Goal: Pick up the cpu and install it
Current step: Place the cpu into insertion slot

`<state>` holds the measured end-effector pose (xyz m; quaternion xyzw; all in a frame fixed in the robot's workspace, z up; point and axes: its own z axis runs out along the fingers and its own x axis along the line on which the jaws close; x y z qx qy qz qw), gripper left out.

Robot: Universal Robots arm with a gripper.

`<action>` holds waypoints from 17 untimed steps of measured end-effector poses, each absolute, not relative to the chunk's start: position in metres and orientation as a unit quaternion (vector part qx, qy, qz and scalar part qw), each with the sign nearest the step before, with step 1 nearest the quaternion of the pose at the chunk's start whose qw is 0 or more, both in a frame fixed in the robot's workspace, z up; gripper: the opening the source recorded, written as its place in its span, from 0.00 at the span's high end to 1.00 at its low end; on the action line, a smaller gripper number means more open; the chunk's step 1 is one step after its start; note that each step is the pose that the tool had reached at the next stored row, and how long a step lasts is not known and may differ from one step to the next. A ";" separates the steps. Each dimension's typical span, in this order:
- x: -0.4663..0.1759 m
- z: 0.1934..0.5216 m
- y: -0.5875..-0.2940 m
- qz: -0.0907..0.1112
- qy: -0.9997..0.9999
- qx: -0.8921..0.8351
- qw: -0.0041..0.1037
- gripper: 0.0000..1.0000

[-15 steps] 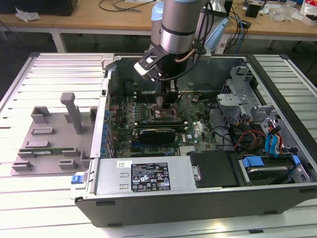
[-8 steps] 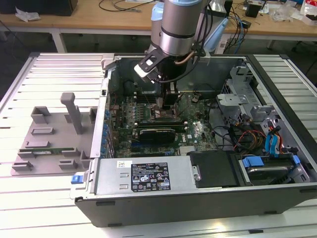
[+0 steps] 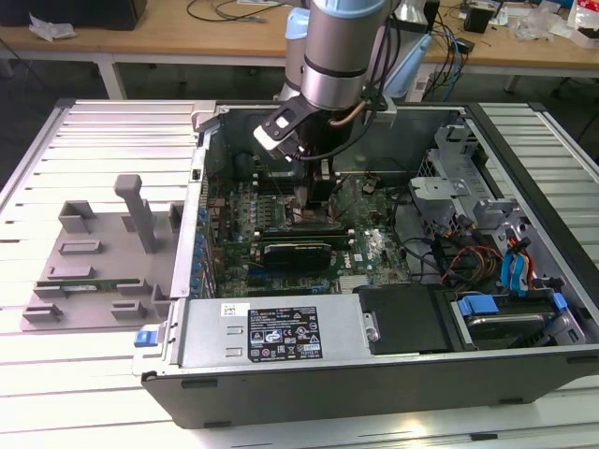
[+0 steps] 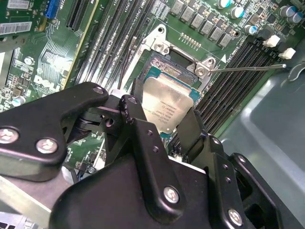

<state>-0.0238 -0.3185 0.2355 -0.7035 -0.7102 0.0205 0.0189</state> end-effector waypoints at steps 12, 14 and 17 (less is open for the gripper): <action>-0.025 0.206 -0.317 0.020 -0.710 -0.703 0.019 0.47; -0.026 0.203 -0.316 0.021 -0.710 -0.703 0.019 0.47; -0.026 0.200 -0.316 0.021 -0.710 -0.704 0.019 0.47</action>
